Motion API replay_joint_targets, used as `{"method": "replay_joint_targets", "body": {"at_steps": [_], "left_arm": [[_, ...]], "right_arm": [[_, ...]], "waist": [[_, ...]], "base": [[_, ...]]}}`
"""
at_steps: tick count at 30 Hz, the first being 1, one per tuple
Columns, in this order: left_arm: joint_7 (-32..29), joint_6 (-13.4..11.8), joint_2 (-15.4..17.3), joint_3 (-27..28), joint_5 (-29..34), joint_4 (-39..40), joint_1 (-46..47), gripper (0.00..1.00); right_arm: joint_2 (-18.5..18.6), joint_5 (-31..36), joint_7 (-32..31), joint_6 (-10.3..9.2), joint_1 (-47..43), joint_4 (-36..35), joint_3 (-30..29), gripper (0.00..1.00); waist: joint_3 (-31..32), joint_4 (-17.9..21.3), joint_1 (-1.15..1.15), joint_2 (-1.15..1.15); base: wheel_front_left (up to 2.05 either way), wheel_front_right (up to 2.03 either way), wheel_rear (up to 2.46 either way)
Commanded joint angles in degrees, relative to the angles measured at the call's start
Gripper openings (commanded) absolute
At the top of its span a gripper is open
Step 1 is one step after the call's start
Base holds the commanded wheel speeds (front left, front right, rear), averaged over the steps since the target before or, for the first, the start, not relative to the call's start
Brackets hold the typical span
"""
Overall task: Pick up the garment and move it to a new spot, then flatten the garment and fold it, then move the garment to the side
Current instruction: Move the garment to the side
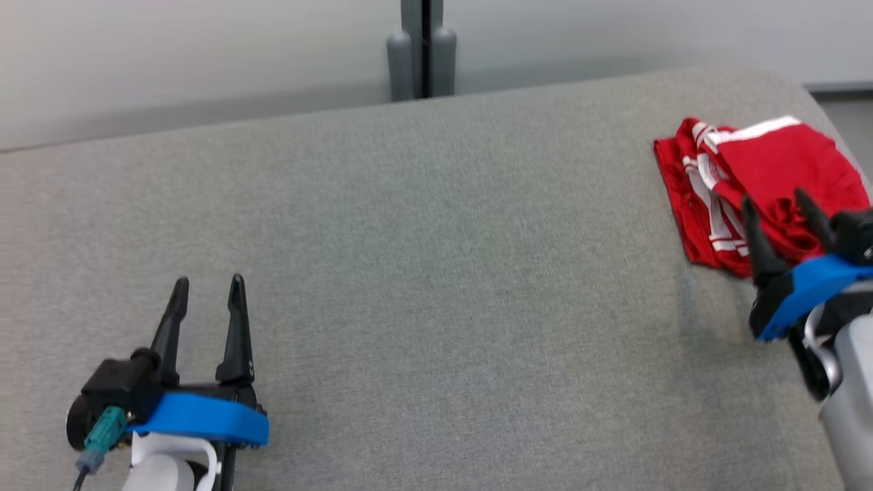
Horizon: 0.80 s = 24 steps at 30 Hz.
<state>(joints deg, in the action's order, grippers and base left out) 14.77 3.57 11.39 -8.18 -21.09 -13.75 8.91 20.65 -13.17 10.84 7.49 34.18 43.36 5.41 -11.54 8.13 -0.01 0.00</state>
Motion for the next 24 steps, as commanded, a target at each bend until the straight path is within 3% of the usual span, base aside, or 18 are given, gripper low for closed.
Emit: {"method": "replay_joint_targets", "body": {"at_steps": [1,15,24], "left_arm": [[0.26,-0.13,-0.14,0.45,-0.23,-0.24,-1.54,1.0],[0.43,-1.5,-1.69,2.13,-0.04,-2.45,-7.5,1.0],[0.44,-1.24,-2.43,2.13,0.93,-2.44,-8.64,1.0]], "right_arm": [[-0.98,0.56,-0.7,0.01,-3.62,-3.35,-0.33,1.0],[-11.88,2.52,-8.31,0.01,-27.18,-31.55,-8.86,1.0],[-14.87,3.58,-9.48,0.01,-31.77,-36.6,-10.86,1.0]], "waist": [[3.32,-1.74,0.01,0.0],[8.92,-6.54,0.01,0.0],[9.1,-6.88,0.01,0.0]], "base": [[0.0,0.0,0.0],[0.0,0.0,0.0],[0.0,0.0,0.0]]}}
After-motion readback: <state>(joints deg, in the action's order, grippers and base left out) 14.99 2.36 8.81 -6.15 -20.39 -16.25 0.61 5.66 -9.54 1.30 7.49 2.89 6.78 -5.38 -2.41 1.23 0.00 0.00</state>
